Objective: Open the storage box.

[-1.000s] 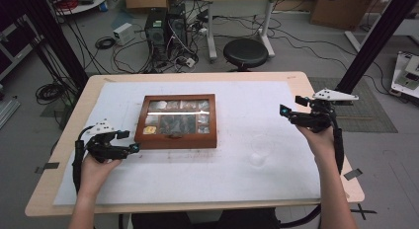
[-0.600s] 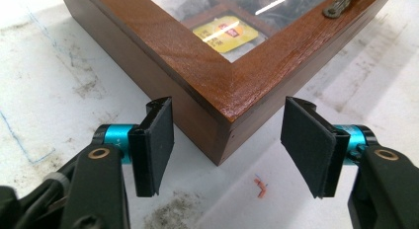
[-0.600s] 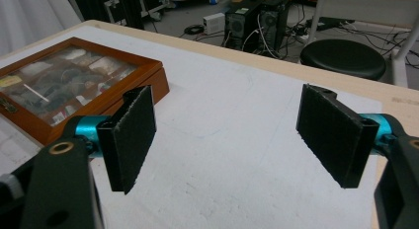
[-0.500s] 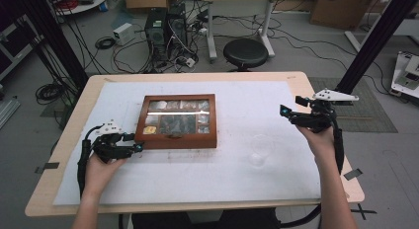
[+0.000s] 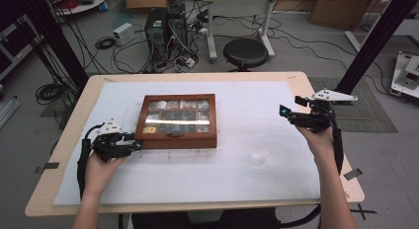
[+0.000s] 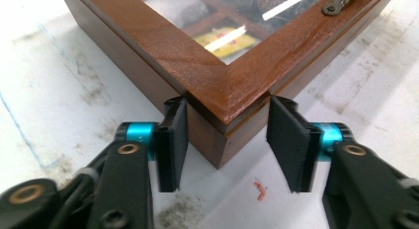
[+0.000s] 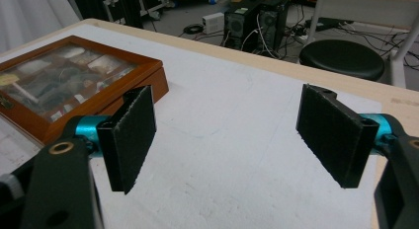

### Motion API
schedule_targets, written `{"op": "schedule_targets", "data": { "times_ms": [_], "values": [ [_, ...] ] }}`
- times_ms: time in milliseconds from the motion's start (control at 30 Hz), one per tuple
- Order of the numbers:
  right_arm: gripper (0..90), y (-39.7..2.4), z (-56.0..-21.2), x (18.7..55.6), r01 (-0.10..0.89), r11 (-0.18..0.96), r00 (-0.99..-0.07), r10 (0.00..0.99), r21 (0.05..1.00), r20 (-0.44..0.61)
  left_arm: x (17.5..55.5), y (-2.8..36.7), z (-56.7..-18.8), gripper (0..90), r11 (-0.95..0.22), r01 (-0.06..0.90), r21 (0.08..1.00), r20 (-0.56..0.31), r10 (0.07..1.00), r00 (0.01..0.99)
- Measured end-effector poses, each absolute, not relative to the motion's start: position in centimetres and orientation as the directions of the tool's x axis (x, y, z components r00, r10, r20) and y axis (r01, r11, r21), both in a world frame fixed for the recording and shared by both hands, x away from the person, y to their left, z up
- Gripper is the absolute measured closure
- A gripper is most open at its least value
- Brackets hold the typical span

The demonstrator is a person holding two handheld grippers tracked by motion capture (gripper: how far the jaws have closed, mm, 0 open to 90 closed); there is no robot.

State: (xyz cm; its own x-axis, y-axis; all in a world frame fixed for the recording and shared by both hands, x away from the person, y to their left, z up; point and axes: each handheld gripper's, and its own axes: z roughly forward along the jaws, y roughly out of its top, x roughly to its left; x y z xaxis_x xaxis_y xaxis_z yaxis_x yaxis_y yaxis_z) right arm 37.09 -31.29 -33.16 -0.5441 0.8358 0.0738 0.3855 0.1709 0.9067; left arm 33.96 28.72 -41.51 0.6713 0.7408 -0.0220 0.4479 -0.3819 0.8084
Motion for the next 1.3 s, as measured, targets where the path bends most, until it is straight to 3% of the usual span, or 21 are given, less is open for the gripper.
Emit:
{"op": "schedule_targets", "data": {
  "times_ms": [500,567,1300],
  "values": [
    [23.8,-31.2,-33.2,37.1,0.386,0.176,-0.54,0.839,0.906,0.068,33.5,28.1,-40.0,53.2,-0.287,0.405,0.868,-0.014,0.802,0.597],
    [23.8,-31.2,-33.2,37.1,0.386,0.176,-0.541,0.839,0.905,0.068,33.4,27.9,-39.9,46.6,-0.297,0.392,0.871,0.021,0.819,0.574],
    [23.9,-31.2,-33.1,37.0,0.381,0.177,-0.543,0.837,0.908,0.064,33.6,27.6,-38.6,42.4,-0.298,0.346,0.89,0.048,0.814,0.579]
  ]
}}
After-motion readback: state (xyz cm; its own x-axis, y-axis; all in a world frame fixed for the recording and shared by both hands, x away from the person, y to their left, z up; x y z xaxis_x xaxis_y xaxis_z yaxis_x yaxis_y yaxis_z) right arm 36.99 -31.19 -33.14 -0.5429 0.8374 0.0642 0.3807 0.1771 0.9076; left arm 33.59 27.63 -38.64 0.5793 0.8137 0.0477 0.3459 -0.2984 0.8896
